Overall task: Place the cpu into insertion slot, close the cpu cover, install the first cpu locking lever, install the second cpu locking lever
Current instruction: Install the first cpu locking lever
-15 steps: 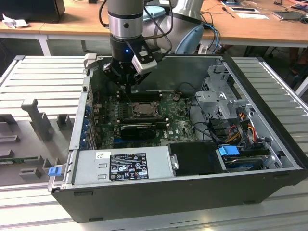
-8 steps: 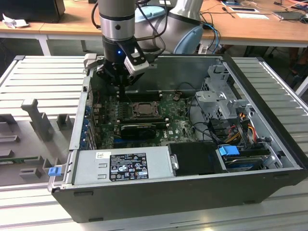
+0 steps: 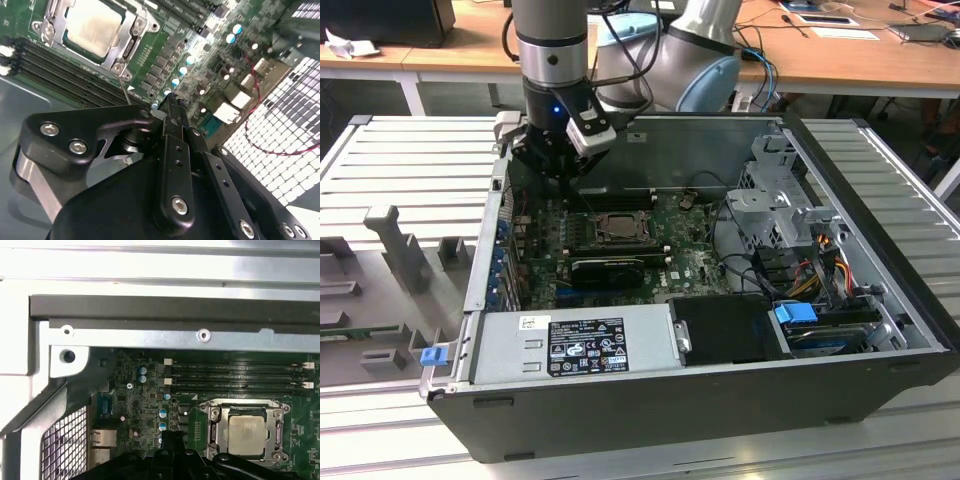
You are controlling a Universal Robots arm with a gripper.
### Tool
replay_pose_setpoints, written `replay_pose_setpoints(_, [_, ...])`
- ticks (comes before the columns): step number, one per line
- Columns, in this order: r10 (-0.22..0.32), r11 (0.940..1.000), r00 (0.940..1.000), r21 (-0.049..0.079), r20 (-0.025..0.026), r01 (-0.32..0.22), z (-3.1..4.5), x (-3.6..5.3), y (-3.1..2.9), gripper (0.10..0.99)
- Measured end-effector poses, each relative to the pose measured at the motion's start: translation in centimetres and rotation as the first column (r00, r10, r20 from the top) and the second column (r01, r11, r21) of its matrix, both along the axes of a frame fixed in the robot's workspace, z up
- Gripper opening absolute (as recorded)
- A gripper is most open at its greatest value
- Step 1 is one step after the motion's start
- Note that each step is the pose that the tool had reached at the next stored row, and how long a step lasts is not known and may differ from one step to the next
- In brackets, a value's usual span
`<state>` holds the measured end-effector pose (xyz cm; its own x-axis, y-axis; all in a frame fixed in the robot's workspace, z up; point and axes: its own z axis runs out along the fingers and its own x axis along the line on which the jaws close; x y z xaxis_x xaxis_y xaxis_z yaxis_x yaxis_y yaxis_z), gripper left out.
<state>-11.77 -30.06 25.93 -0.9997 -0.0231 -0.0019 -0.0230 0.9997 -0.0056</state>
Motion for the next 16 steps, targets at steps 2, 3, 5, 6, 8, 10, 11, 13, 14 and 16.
replay_pose_setpoints(2, [0.000, 1.0000, 1.0000, 0.000, 0.0000, 0.000, -0.09, -0.01, 0.36, 0.106])
replay_pose_setpoints(3, [0.000, 1.0000, 1.0000, 0.001, 0.0000, 0.000, -0.16, -0.03, 0.66, 0.106])
replay_pose_setpoints(5, [0.000, 1.0000, 1.0000, 0.002, 0.0001, 0.000, -0.25, -0.04, 1.09, 0.106])
replay_pose_setpoints(6, [0.000, 1.0000, 1.0000, 0.002, 0.0000, 0.000, -0.25, -0.04, 1.17, 0.106])
replay_pose_setpoints(8, [0.000, 1.0000, 1.0000, 0.001, 0.0000, 0.000, -0.26, 0.31, 1.38, 0.106])
replay_pose_setpoints(10, [0.000, 1.0000, 1.0000, 0.001, 0.0000, 0.000, -0.27, 0.78, 1.45, 0.106])
replay_pose_setpoints(11, [0.000, 1.0000, 1.0000, 0.001, 0.0000, 0.000, -0.27, 1.00, 1.46, 0.106])
replay_pose_setpoints(13, [0.000, 1.0000, 1.0000, 0.001, 0.0001, 0.000, -0.27, 1.65, 1.49, 0.106])
replay_pose_setpoints(14, [0.000, 1.0000, 1.0000, 0.001, 0.0001, 0.000, -0.27, 2.20, 1.50, 0.106])
replay_pose_setpoints(16, [0.000, 1.0000, 1.0000, 0.001, 0.0000, 0.000, -0.28, 3.35, 1.54, 0.106])
